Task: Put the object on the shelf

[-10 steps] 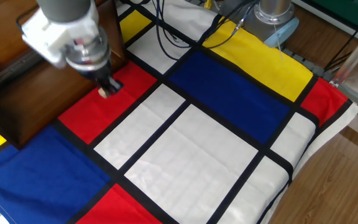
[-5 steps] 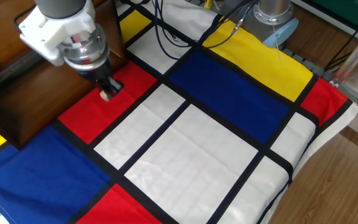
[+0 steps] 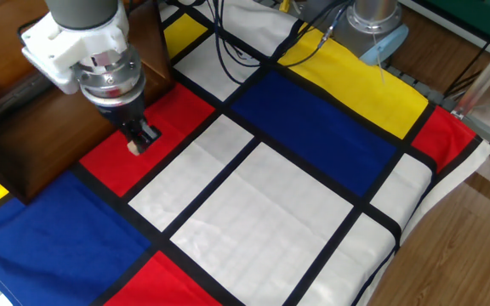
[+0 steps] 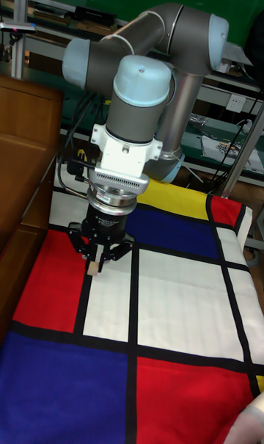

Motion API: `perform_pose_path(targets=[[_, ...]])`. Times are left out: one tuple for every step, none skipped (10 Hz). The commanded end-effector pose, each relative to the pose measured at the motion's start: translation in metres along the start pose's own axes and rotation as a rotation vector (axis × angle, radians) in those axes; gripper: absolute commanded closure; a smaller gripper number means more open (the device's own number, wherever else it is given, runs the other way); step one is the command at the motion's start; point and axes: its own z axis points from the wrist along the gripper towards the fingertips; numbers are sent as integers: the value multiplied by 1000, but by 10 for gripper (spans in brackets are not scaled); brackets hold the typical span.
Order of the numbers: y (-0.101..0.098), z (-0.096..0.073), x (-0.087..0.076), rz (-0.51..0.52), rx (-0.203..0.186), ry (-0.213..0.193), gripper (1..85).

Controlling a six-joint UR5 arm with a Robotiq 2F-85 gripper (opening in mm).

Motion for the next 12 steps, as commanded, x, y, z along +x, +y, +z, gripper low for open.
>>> perform_pose_path(targets=[[-16,-1,10,36,59,39,847],[-14,-2,20,27,52,80,847],[-14,-2,28,15,54,110,847],[-20,-14,35,15,60,131,847],[-29,-33,45,19,72,148,847],[-36,-50,52,10,69,160,847],[-43,-65,58,1,61,170,847],[-47,-76,66,-4,58,179,847],[-55,-88,76,-2,75,186,847],[-66,-98,83,-14,100,188,847],[-70,-105,88,-15,98,189,847],[-76,-111,90,-25,96,188,847]])
